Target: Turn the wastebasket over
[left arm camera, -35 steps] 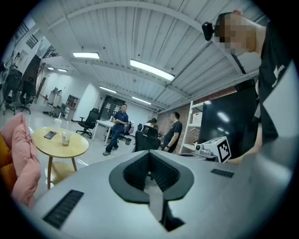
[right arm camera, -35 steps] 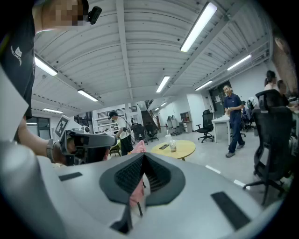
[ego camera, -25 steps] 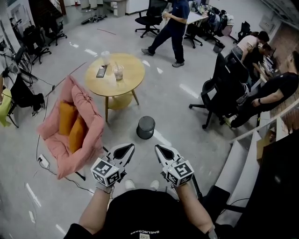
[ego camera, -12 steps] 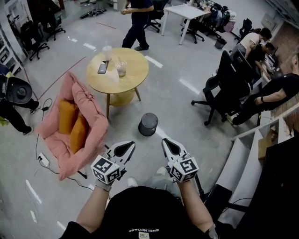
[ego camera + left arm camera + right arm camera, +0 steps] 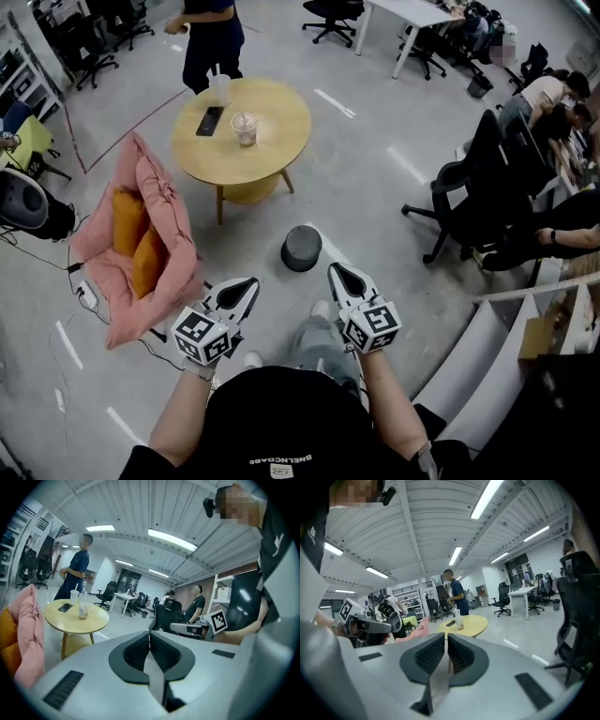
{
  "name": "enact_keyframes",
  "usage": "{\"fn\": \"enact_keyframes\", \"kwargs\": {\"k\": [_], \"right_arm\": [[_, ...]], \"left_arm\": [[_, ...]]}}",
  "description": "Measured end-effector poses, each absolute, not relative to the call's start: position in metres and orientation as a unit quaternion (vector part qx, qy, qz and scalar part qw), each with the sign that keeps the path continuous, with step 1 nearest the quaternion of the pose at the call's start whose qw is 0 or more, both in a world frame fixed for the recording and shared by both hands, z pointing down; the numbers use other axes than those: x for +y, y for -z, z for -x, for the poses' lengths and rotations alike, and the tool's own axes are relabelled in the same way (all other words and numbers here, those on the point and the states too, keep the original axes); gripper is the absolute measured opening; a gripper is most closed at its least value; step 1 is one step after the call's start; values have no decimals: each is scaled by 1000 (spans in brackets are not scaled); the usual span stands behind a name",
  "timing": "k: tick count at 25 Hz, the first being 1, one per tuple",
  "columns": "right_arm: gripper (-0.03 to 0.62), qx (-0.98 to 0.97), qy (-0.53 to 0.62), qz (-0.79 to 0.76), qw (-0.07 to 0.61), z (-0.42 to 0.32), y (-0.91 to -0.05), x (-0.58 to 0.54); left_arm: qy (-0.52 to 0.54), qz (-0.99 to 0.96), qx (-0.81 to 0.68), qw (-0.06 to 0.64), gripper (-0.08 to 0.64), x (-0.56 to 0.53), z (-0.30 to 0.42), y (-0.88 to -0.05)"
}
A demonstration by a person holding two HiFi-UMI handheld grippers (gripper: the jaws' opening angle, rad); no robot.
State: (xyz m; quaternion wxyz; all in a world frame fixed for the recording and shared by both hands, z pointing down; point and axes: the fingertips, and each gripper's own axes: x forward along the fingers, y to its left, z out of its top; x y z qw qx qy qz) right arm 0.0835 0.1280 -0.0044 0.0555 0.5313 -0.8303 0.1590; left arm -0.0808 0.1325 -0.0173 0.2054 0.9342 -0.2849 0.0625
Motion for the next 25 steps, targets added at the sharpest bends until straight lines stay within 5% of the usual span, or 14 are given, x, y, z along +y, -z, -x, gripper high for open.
{"fn": "enact_keyframes", "kwargs": {"k": [19, 25], "right_arm": [[21, -855, -260, -429, 130, -172, -85, 12], [79, -834, -300, -432, 164, -162, -136, -2]], "left_arm": [[-106, -855, -387, 328, 23, 46, 2, -69], [-128, -849, -352, 373, 79, 17, 0, -125]]}}
